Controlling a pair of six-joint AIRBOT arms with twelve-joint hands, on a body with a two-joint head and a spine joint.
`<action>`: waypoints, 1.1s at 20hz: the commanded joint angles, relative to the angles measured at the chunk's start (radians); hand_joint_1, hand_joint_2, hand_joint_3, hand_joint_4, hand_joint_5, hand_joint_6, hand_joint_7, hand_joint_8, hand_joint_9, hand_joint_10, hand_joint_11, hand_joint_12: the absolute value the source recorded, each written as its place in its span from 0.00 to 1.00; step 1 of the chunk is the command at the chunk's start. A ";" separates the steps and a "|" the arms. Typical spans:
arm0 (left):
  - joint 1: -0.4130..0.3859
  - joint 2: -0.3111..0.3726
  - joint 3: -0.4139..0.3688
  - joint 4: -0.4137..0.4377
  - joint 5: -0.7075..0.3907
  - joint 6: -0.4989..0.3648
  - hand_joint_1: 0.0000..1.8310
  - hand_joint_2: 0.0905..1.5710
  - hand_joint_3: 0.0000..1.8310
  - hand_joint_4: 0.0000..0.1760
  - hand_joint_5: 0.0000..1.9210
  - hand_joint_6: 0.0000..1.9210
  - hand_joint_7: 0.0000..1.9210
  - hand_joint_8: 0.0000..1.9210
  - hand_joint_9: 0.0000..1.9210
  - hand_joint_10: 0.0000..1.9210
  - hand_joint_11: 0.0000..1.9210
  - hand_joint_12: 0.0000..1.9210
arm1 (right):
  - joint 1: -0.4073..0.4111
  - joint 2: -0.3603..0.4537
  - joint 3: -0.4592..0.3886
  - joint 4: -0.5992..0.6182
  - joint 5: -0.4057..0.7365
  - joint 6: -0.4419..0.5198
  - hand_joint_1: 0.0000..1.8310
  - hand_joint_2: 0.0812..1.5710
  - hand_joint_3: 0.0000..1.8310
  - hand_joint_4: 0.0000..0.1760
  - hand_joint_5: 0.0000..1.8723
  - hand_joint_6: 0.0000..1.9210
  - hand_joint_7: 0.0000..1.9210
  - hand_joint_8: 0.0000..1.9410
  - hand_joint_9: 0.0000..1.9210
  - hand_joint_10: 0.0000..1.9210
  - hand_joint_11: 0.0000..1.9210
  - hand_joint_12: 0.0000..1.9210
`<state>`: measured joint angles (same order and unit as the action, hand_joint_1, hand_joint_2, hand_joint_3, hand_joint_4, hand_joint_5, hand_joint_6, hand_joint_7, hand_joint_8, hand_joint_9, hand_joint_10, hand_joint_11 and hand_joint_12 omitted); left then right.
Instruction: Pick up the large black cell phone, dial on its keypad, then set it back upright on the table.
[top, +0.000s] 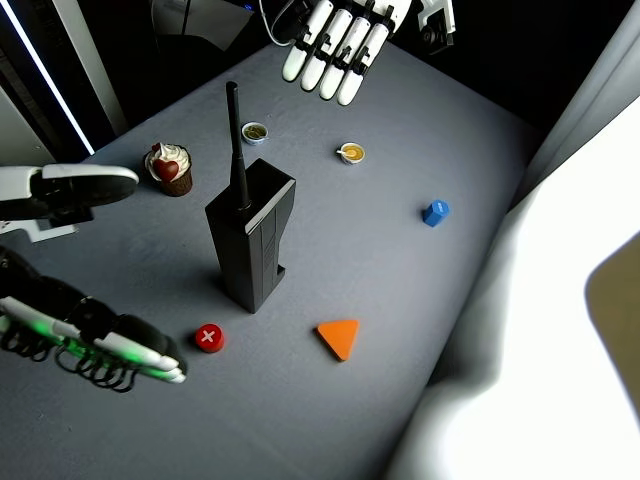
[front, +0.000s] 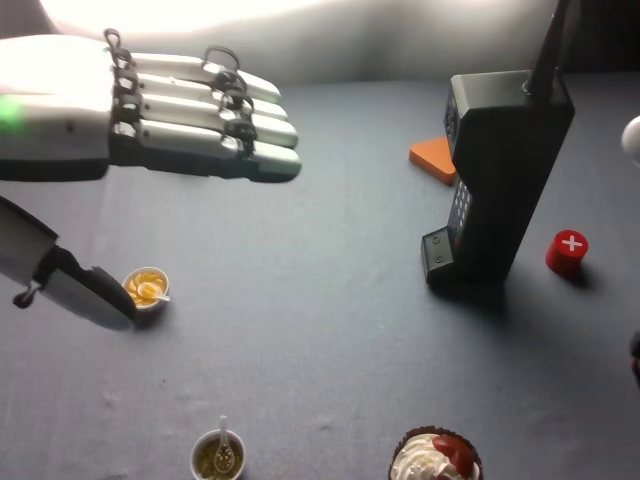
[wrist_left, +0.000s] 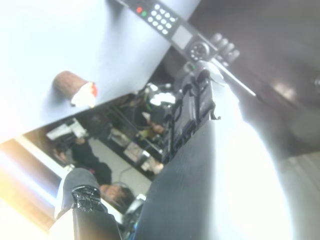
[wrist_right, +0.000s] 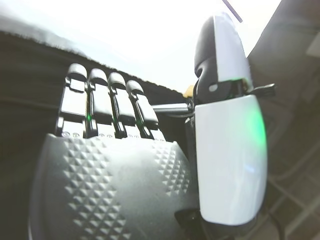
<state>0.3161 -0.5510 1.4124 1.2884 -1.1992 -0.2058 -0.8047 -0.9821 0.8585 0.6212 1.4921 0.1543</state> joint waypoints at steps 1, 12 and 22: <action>-0.019 0.009 0.002 -0.093 -0.073 -0.011 0.26 0.61 0.00 0.00 0.06 0.00 0.06 0.00 0.06 0.00 0.00 0.14 | 0.014 0.000 0.008 -0.030 0.104 0.003 0.66 0.59 0.00 0.00 0.00 0.00 0.00 0.00 0.00 0.00 0.03 0.02; -0.019 -0.002 0.035 -0.123 -0.142 -0.035 0.23 0.62 0.00 0.00 0.06 0.00 0.06 0.00 0.07 0.00 0.00 0.21 | 0.074 -0.099 0.056 -0.028 0.077 -0.046 0.66 0.58 0.00 0.00 0.01 0.00 0.00 0.00 0.00 0.00 0.03 0.02; -0.024 -0.008 0.041 -0.123 -0.151 -0.037 0.22 0.62 0.00 0.00 0.06 0.00 0.06 0.00 0.07 0.00 0.00 0.21 | 0.132 -0.178 0.112 0.011 0.029 -0.057 0.65 0.59 0.00 0.00 0.00 0.00 0.00 0.00 0.00 0.00 0.01 0.01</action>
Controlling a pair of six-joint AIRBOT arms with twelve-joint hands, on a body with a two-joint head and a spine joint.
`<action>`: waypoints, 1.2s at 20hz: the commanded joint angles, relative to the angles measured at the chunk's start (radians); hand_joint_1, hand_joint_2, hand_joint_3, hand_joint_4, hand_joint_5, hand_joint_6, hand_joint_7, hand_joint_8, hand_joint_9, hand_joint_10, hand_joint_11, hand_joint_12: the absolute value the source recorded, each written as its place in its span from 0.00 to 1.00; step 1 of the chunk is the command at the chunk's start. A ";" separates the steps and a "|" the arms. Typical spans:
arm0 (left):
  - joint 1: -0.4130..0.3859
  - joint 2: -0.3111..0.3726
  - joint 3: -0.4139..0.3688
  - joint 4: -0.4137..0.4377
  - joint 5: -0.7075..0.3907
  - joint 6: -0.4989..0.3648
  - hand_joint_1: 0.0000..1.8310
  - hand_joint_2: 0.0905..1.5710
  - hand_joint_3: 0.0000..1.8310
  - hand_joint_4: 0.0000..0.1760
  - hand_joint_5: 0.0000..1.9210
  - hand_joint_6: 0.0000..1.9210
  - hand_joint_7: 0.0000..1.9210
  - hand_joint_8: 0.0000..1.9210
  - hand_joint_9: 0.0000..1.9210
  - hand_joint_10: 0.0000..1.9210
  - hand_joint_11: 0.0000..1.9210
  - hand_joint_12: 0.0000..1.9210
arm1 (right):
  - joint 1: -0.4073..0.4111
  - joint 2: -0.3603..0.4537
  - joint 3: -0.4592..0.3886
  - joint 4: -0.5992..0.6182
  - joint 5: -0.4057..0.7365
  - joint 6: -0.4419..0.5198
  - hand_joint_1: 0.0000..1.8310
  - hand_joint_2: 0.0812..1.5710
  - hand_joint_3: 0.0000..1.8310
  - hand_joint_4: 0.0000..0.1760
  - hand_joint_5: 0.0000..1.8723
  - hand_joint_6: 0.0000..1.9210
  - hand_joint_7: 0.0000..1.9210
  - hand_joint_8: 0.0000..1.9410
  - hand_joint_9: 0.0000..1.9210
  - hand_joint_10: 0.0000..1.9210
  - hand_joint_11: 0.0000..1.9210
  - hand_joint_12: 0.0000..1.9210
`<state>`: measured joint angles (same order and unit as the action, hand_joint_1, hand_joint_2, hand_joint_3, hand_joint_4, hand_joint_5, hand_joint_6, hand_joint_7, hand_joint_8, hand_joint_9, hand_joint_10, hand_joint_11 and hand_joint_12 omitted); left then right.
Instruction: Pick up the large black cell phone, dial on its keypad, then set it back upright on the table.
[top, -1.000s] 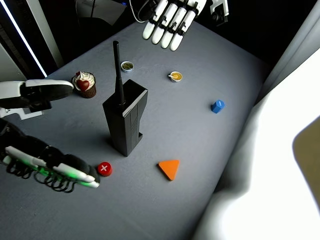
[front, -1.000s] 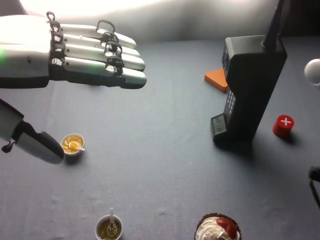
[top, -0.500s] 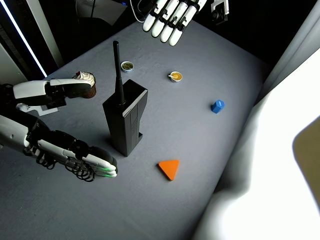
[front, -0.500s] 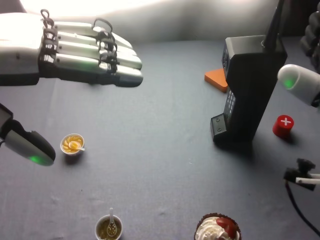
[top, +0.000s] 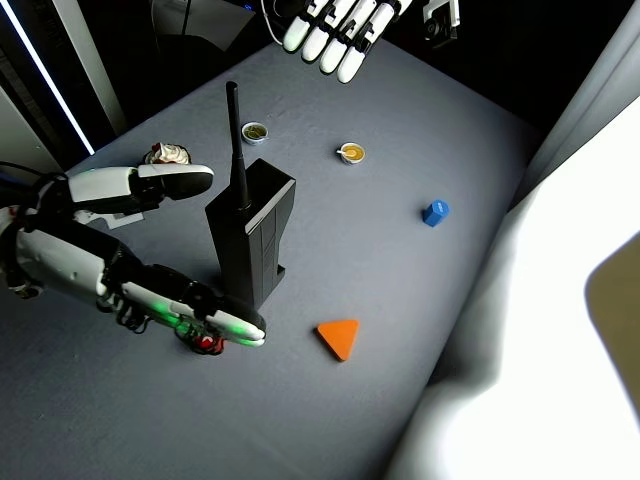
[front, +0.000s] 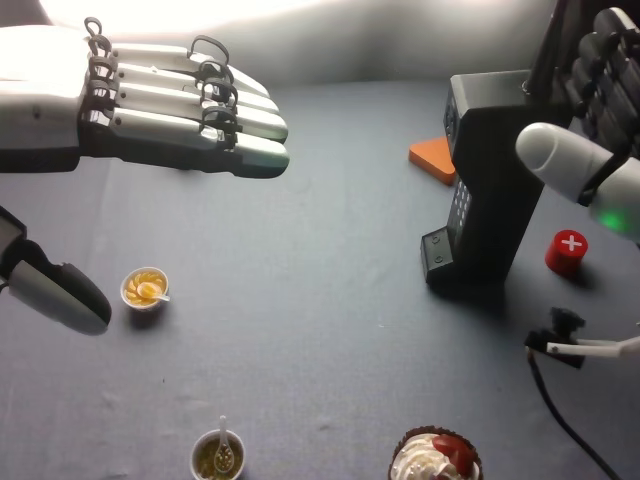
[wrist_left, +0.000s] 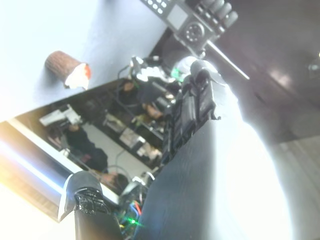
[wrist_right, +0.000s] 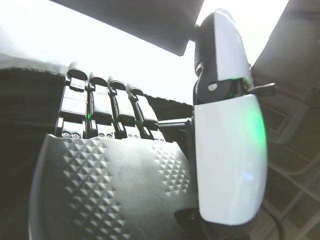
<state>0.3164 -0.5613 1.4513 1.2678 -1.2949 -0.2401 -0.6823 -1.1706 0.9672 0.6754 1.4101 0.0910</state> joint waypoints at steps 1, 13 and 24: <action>-0.025 0.002 0.002 -0.102 -0.055 -0.001 0.22 0.62 0.00 0.00 0.06 0.00 0.06 0.00 0.07 0.00 0.00 0.21 | 0.012 0.003 0.009 -0.043 0.111 0.006 0.65 0.59 0.00 0.00 0.00 0.00 0.00 0.00 0.00 0.00 0.01 0.01; -0.029 -0.004 -0.002 -0.100 -0.053 0.001 0.21 0.64 0.00 0.00 0.05 0.00 0.05 0.00 0.06 0.00 0.00 0.17 | 0.048 -0.047 0.024 -0.054 0.093 0.003 0.64 0.58 0.00 0.00 0.00 0.00 0.00 0.00 0.00 0.00 0.00 0.00; -0.030 -0.009 -0.004 -0.099 -0.042 0.009 0.20 0.63 0.00 0.00 0.06 0.00 0.06 0.00 0.07 0.00 0.00 0.22 | 0.063 -0.090 0.087 -0.054 0.079 0.003 0.67 0.56 0.00 0.00 0.01 0.00 0.00 0.00 0.00 0.00 0.01 0.00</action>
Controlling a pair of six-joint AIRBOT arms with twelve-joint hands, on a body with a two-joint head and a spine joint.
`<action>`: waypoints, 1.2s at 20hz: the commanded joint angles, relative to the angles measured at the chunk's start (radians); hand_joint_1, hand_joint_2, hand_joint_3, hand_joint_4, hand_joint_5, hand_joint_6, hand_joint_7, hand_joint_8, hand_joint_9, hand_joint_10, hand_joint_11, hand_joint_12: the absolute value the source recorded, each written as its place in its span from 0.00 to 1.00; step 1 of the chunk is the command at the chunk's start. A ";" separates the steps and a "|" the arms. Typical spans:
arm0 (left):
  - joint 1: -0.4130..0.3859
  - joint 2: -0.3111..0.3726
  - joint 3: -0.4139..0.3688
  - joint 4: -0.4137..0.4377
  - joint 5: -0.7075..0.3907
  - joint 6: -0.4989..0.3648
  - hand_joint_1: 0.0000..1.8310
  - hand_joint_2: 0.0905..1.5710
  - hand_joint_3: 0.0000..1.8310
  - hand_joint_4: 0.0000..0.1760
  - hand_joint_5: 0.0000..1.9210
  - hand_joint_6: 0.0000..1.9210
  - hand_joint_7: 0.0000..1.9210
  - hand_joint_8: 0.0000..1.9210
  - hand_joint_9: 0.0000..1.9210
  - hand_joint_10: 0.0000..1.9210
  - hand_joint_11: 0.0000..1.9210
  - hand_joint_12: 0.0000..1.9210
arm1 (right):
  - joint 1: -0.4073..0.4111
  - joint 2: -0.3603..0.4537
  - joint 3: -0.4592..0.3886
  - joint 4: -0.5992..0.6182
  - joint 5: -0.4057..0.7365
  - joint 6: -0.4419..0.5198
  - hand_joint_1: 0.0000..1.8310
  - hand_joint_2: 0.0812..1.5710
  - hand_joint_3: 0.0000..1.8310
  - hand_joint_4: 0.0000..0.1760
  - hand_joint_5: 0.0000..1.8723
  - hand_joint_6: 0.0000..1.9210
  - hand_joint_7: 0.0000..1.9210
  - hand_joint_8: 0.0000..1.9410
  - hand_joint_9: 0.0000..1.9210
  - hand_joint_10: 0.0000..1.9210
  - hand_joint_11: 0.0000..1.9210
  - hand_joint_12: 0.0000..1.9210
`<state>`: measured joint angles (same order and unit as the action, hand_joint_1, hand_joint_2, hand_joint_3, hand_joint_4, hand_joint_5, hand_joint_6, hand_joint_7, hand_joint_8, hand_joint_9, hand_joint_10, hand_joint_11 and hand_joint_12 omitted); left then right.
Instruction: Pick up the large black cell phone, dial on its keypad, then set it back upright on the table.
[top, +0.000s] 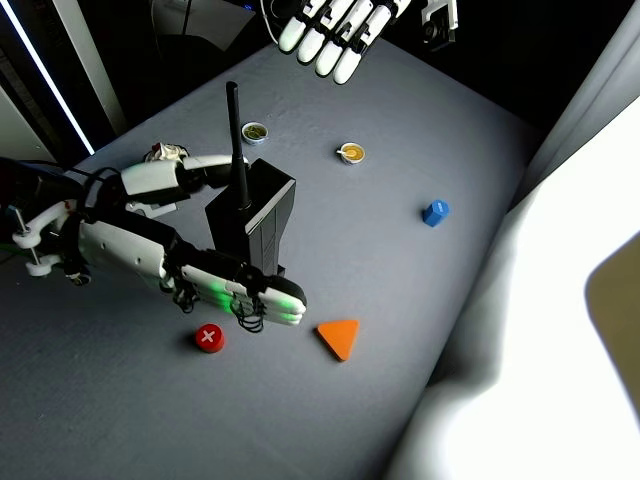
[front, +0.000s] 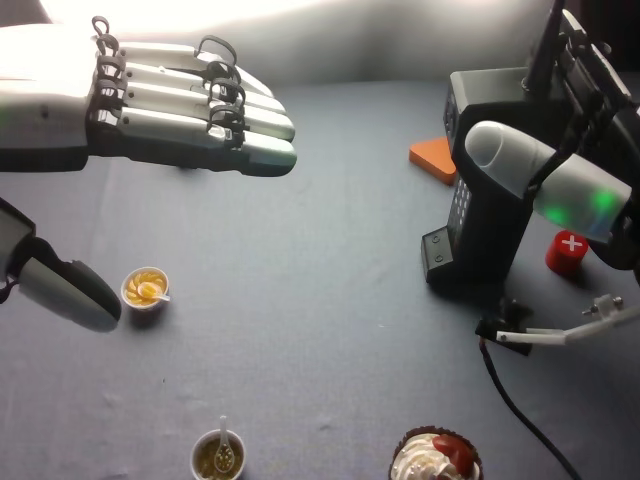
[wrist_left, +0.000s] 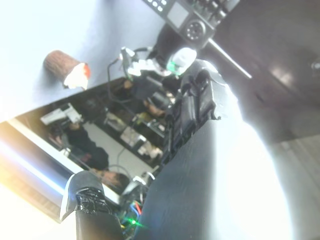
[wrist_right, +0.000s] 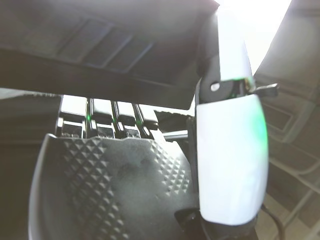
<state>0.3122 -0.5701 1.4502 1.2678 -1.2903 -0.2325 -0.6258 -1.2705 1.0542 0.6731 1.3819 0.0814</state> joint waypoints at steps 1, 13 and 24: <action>-0.026 -0.002 -0.003 -0.099 -0.047 0.003 0.21 0.63 0.00 0.00 0.06 0.00 0.06 0.00 0.07 0.00 0.00 0.22 | 0.008 0.007 0.007 -0.052 0.105 0.013 0.69 0.56 0.00 0.00 0.03 0.01 0.00 0.00 0.00 0.00 0.03 0.01; -0.028 -0.006 -0.003 -0.099 -0.046 0.005 0.21 0.63 0.00 0.00 0.05 0.00 0.05 0.00 0.06 0.00 0.00 0.18 | 0.020 -0.005 -0.007 -0.053 0.096 0.014 0.91 0.69 0.00 0.00 0.37 0.02 0.42 0.04 0.43 0.44 0.39 0.74; -0.030 -0.006 -0.006 -0.101 -0.047 0.011 0.21 0.63 0.00 0.00 0.07 0.00 0.06 0.00 0.07 0.00 0.00 0.19 | 0.023 0.009 -0.016 -0.075 0.096 0.017 0.81 0.69 0.00 0.00 0.51 0.53 0.52 0.44 0.47 0.55 0.37 0.85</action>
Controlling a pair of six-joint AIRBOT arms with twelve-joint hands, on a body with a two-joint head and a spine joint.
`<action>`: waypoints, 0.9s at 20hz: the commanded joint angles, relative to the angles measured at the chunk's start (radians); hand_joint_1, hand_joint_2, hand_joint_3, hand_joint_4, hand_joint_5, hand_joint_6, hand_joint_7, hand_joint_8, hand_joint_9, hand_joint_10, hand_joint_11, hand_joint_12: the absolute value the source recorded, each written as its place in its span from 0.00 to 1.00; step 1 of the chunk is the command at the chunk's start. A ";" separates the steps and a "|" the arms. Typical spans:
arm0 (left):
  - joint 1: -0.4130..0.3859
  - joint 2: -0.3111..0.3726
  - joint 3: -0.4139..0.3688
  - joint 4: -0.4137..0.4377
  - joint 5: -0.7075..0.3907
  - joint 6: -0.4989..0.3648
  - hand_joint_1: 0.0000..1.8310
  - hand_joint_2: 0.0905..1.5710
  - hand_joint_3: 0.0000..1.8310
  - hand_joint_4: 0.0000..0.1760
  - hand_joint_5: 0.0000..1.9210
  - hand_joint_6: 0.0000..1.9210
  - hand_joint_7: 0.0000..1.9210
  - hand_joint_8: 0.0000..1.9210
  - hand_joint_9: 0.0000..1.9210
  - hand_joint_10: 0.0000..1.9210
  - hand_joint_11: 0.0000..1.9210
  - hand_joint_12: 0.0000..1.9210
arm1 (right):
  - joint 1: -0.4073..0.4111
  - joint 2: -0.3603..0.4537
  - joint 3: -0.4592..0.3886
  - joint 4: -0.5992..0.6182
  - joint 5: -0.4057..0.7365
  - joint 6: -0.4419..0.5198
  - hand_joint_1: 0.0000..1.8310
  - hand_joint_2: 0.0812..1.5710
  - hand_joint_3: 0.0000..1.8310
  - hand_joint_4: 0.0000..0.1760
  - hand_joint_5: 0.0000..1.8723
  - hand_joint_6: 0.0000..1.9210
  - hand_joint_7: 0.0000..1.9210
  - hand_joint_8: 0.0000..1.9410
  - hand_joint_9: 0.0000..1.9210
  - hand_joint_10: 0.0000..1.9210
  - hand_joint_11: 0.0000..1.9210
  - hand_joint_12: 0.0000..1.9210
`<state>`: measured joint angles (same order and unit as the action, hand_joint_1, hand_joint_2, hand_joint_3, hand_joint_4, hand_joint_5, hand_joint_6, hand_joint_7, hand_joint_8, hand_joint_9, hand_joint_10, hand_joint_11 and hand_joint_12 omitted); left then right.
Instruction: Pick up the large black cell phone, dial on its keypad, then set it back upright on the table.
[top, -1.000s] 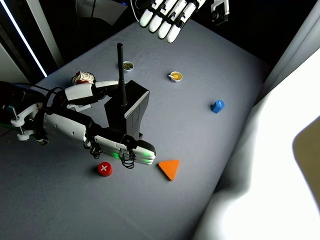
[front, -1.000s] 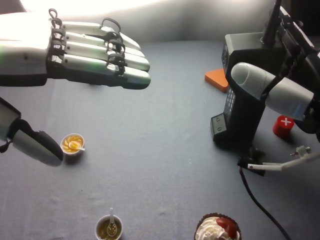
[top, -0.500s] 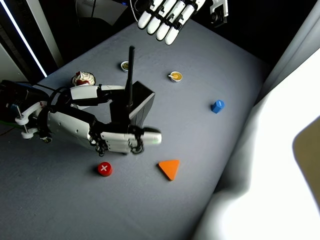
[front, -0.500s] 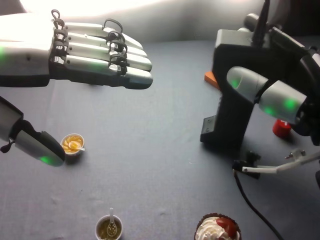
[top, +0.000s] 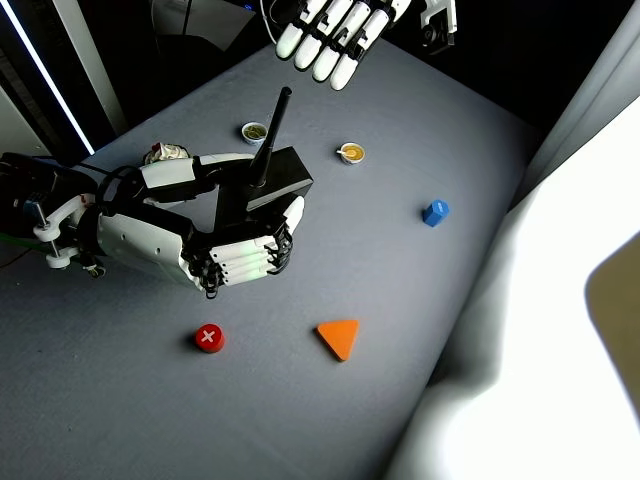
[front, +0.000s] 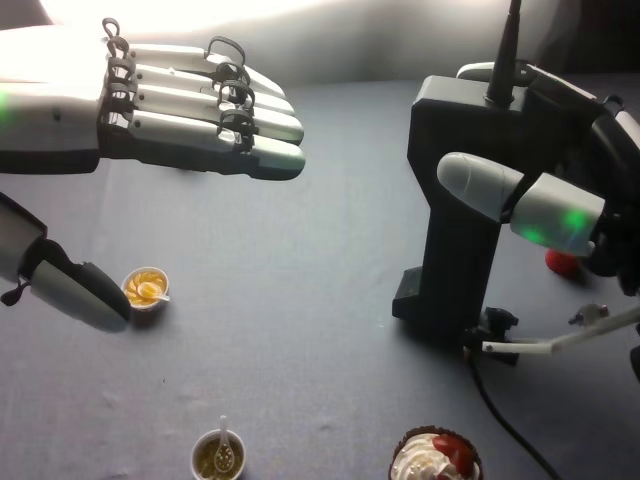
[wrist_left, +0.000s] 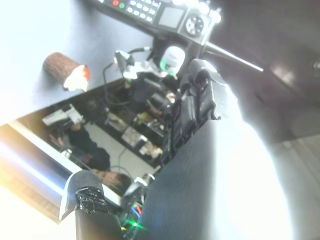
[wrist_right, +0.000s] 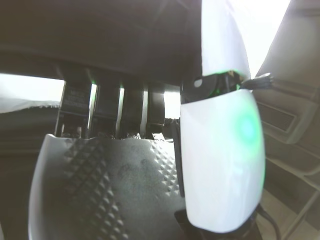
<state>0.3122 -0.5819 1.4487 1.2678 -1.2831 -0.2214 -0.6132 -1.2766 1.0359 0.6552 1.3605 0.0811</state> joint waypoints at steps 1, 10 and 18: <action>-0.030 0.006 -0.006 -0.101 -0.054 0.002 0.22 0.64 0.00 0.00 0.06 0.00 0.06 0.00 0.06 0.00 0.00 0.19 | 0.013 0.019 0.006 -0.074 0.118 0.022 0.81 0.70 0.00 0.00 0.49 0.54 0.49 0.47 0.47 0.57 0.37 0.85; -0.033 0.007 -0.013 -0.105 -0.052 0.015 0.46 0.71 0.00 0.15 0.14 0.00 0.20 0.00 0.21 0.01 0.04 0.44 | 0.119 0.044 0.073 -0.204 0.229 0.071 0.81 0.72 0.00 0.00 0.49 0.50 0.44 0.55 0.44 0.65 0.38 0.88; -0.040 0.009 -0.020 -0.119 -0.030 -0.001 0.57 0.73 0.00 0.50 0.11 0.00 0.37 0.13 0.27 0.78 0.16 0.97 | 0.121 0.042 0.060 -0.211 0.337 0.073 0.81 0.71 0.00 0.00 0.51 0.48 0.45 0.53 0.44 0.64 0.36 0.88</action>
<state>0.3031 -0.5819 1.4261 1.2537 -1.2678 -0.2188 -0.5011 -1.2427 1.0962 0.4873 1.5715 0.1341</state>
